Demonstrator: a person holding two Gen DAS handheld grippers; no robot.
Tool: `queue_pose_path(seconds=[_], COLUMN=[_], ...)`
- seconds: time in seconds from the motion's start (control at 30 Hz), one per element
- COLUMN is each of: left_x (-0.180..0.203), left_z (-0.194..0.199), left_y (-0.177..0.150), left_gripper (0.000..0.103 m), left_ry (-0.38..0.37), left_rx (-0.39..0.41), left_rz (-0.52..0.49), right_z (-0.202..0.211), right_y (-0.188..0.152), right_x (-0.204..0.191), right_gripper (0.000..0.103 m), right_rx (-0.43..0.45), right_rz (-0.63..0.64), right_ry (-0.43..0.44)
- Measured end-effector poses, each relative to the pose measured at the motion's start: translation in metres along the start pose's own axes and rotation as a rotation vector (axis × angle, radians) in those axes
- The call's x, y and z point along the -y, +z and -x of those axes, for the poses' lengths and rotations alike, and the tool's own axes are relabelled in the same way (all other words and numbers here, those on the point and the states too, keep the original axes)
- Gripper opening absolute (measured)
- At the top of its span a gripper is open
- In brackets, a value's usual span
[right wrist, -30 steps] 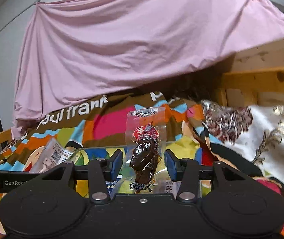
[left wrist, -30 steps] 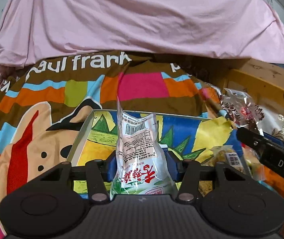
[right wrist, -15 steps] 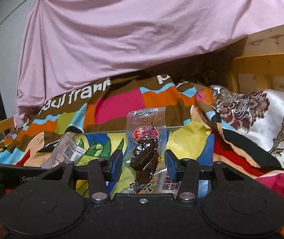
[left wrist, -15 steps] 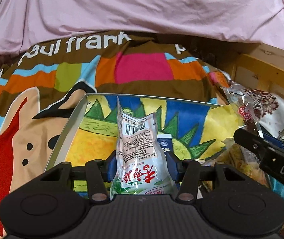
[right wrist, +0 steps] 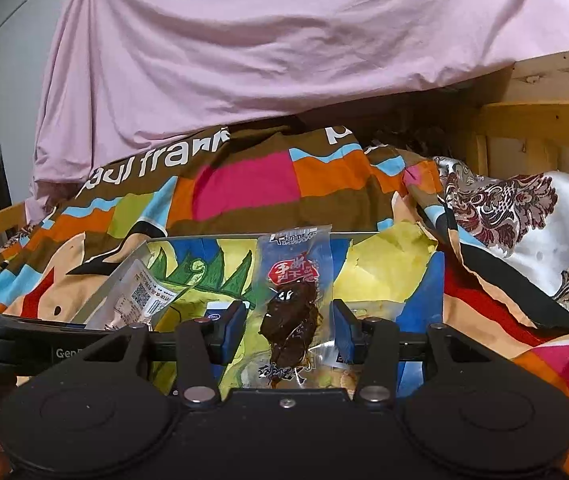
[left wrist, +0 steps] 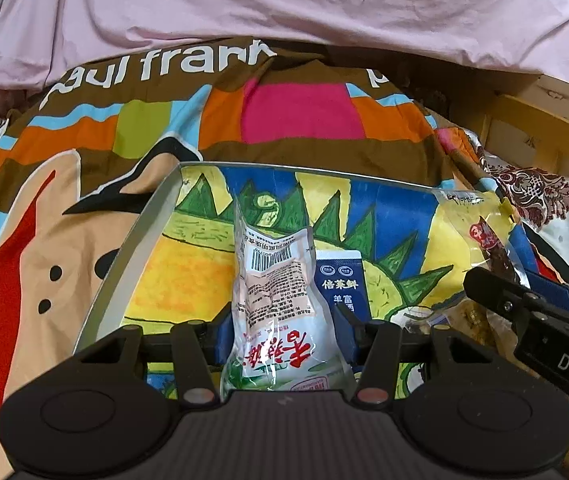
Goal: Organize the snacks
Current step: 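Lower the candy bag with left tool into the tray while right tool releases the jerky pack, then lift both open tools up and away from the tray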
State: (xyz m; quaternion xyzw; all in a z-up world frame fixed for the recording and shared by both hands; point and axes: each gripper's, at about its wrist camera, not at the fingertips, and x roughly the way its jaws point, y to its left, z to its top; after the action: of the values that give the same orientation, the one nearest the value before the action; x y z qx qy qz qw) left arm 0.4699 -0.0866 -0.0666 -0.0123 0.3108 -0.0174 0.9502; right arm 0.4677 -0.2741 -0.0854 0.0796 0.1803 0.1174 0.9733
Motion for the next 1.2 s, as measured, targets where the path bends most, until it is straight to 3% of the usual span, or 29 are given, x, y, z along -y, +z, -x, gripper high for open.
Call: queue_pose_path(seconds=[0.47,0.67,0.93,1.03,1.2], left_x=[0.000,0.001,-0.007,-0.015,-0.024], left_z=[-0.007,-0.009,-0.010,-0.005,0.012], left_y=[-0.004,-0.007,-0.014,-0.016,-0.015], left_gripper=[0.056,0.061,0.075,0.085,0.091], left_ry=[0.002,-0.004,-0.035,-0.053,-0.068], left_rx=[-0.004,-0.006,-0.006,0.012,0.053], left_rz=[0.018,0.019,0.070,0.114,0.133], right_z=[-0.002,-0.002,0.008,0.023,0.055], right_y=[-0.001,-0.002,0.001,0.008,0.026], right_x=[0.000,0.002,0.007,0.009,0.005], right_gripper=[0.049,0.049,0.066,0.073,0.083], right_rx=[0.010,0.022,0.057,0.096,0.152], right_rz=[-0.001,-0.011,-0.028,-0.034,-0.014], right_ry=[-0.008,-0.005,-0.008,-0.018,-0.051])
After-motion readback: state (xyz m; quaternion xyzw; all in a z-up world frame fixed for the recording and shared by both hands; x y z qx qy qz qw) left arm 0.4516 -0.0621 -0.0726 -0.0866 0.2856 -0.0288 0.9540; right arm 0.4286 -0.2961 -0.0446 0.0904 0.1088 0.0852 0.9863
